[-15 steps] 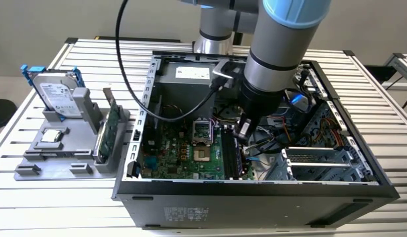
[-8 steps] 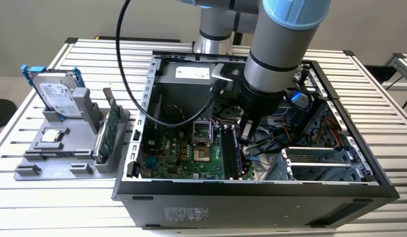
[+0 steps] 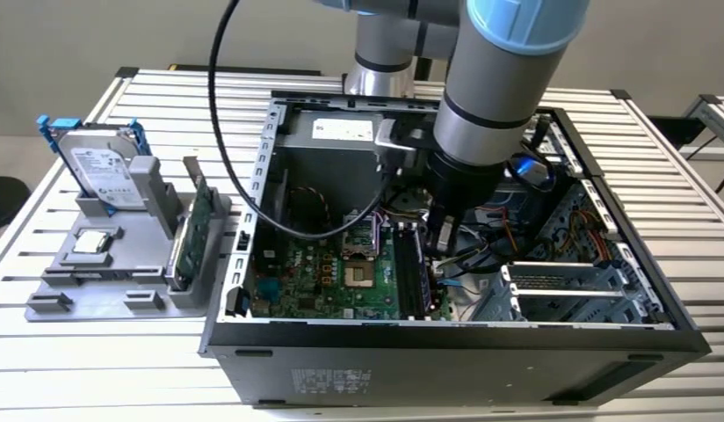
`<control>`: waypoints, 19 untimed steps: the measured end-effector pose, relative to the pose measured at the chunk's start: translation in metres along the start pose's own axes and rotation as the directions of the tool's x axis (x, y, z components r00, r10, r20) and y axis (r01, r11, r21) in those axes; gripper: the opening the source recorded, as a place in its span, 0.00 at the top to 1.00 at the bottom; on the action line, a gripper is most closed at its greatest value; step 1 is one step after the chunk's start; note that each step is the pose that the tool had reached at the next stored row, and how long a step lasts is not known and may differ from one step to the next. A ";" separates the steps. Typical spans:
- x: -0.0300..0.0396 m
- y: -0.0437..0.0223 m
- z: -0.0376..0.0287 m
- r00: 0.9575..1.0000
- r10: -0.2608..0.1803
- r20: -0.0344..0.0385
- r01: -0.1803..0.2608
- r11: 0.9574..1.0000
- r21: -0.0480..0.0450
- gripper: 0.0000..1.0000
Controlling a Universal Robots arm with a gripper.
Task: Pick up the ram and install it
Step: 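Press down the ram until it locks into place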
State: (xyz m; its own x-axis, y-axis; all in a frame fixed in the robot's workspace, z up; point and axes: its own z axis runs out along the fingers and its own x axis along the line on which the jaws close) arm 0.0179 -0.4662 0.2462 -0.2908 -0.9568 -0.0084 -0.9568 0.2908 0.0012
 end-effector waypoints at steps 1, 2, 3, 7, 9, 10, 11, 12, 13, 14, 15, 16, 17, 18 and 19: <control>0.0000 0.0000 0.0002 1.000 -0.012 0.000 0.012 1.000 0.000 1.00; 0.0000 0.0000 0.0003 1.000 -0.019 0.000 0.019 1.000 0.000 1.00; 0.0000 0.0000 0.0003 1.000 -0.020 0.000 0.020 1.000 0.000 1.00; 0.0000 0.0000 0.0009 0.997 -0.074 0.001 0.074 0.997 -0.001 1.00; 0.0000 0.0001 0.0018 0.995 -0.104 0.002 0.104 0.995 -0.001 1.00; 0.0001 0.0003 0.0024 0.993 -0.115 0.003 0.115 0.993 -0.002 1.00; 0.0001 0.0004 0.0032 0.992 -0.124 0.005 0.124 0.992 -0.002 1.00; 0.0001 0.0006 0.0041 0.991 -0.131 0.006 0.131 0.991 -0.002 1.00; 0.0000 0.0008 0.0049 0.991 -0.137 0.007 0.137 0.991 -0.002 1.00; -0.0001 0.0009 0.0056 0.990 -0.142 0.008 0.142 0.990 -0.003 1.00; -0.0001 0.0010 0.0062 0.989 -0.146 0.009 0.146 0.989 -0.003 1.00; -0.0002 0.0011 0.0068 0.989 -0.150 0.009 0.150 0.989 -0.003 1.00; -0.0004 0.0013 0.0074 0.988 -0.154 0.009 0.154 0.988 -0.003 1.00; -0.0004 0.0016 0.0076 0.988 -0.156 0.009 0.156 0.988 -0.003 1.00; -0.0004 0.0017 0.0076 0.987 -0.158 0.009 0.158 0.988 -0.003 1.00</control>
State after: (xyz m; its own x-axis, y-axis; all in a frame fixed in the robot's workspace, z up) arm 0.0164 -0.4653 0.2386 -0.1364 -0.9905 -0.0176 -0.9907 0.1364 0.0029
